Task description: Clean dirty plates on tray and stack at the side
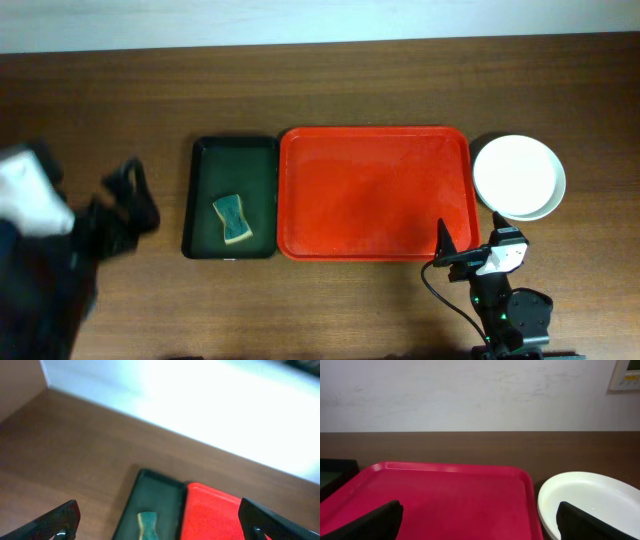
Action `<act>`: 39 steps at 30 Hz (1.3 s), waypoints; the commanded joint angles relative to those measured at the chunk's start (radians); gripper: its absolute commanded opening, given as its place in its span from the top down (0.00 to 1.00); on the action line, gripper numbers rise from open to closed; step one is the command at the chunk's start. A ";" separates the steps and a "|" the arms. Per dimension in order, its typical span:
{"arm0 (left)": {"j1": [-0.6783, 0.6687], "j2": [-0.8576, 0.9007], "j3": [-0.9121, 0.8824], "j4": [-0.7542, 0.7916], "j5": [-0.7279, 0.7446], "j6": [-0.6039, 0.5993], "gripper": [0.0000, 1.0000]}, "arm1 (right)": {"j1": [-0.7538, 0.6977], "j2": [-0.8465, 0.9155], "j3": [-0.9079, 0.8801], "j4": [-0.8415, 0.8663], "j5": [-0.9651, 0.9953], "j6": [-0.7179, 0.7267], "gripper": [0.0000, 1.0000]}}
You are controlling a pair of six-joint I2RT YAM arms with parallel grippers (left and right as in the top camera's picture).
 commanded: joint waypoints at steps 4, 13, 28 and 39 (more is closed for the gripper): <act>-0.050 -0.311 -0.070 -0.001 -0.093 -0.006 0.01 | -0.006 -0.008 -0.005 -0.007 0.008 0.001 0.02; -0.050 -0.739 -0.384 0.001 -0.236 -0.006 0.01 | -0.006 -0.008 -0.005 -0.007 0.008 0.001 0.02; -0.051 -0.919 -0.986 0.784 -0.228 -0.008 0.01 | -0.006 -0.008 -0.005 -0.007 0.008 0.001 0.02; -0.050 -0.919 -1.477 1.611 -0.185 -0.011 0.01 | -0.006 -0.008 -0.005 -0.007 0.008 0.001 0.01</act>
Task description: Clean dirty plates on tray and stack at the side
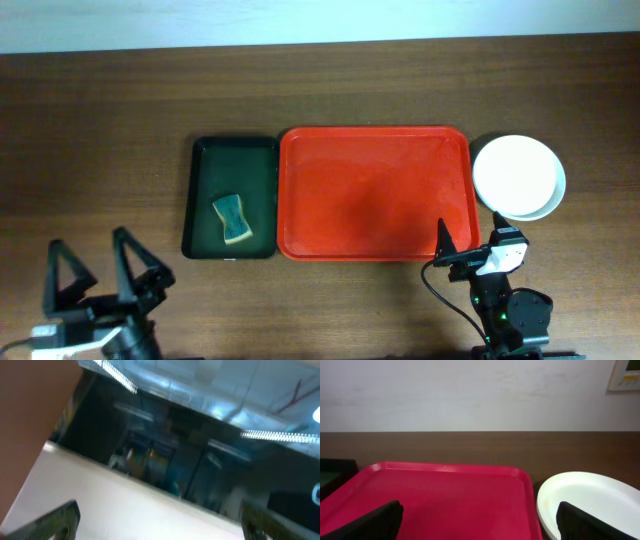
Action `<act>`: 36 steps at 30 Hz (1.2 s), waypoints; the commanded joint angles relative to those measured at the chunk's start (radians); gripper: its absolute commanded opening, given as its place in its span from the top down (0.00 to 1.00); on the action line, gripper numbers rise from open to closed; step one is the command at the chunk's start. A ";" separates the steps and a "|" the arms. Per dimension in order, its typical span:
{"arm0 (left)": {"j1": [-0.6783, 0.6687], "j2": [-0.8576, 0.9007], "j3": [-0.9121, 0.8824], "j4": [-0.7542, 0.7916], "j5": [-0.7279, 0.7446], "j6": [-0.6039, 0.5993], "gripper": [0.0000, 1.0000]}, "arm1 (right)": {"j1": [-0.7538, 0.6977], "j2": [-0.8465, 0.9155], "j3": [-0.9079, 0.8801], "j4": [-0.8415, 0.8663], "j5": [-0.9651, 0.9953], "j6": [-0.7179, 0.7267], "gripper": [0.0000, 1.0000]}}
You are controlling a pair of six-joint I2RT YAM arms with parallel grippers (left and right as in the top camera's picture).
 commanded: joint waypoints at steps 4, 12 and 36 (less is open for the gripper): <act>-0.004 -0.006 -0.192 0.169 0.018 -0.003 0.01 | -0.006 -0.008 -0.005 -0.007 0.005 0.003 0.02; -0.004 -0.006 -0.307 0.168 0.018 -0.003 0.01 | -0.006 -0.008 -0.005 -0.007 0.005 0.003 0.02; -0.004 -0.007 -0.313 -0.386 0.244 0.339 0.01 | -0.006 -0.008 -0.005 -0.007 0.005 0.003 0.02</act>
